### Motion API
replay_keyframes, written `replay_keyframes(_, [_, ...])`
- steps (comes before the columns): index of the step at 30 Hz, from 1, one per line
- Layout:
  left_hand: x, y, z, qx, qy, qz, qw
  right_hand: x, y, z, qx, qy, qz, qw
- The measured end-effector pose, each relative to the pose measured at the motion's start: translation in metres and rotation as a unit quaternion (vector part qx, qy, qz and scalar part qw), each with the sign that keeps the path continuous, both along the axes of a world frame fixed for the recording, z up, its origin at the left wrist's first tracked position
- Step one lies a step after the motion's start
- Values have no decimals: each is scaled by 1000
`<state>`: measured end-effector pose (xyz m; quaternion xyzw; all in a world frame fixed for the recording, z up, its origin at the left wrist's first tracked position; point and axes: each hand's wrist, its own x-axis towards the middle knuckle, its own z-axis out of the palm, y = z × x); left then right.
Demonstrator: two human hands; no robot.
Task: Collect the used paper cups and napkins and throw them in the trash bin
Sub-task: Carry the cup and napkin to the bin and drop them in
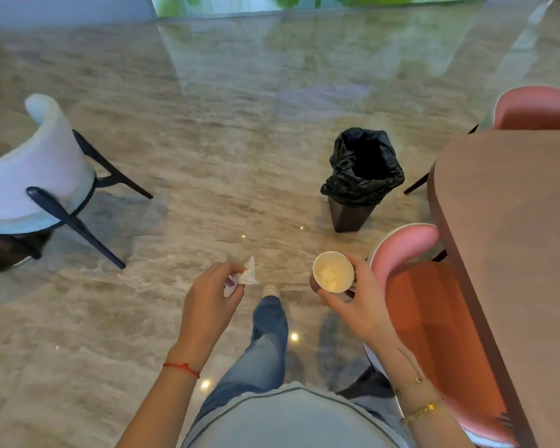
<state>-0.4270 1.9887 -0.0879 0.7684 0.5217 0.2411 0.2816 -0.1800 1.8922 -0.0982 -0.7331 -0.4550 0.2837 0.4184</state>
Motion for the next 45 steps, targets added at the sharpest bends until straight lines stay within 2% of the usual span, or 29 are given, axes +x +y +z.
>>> replay_keyframes(9, [109,238,14,11,-5,-88,996,85,198,6,13,-60,-83,995])
replay_keyframes(17, [202,383,17,6,16,-177,984,152,310,13,3,-62,-163,985])
replay_keyframes(23, [291,463,-2,-15,31,-223,974,222,374,-3,-20,-19,-220,975])
replay_keyframes(34, [511,592,-23,-27,61,-332,941,386,492,-32,-78,-19,-283,956])
replay_keyframes(40, [606,636,-44,-68,78,-397,912,448,537,-53,-124,9,-313,942])
replay_keyframes(45, [655,659,-78,-94,139,-449,877,476,557,-82,-215,66,-305,926])
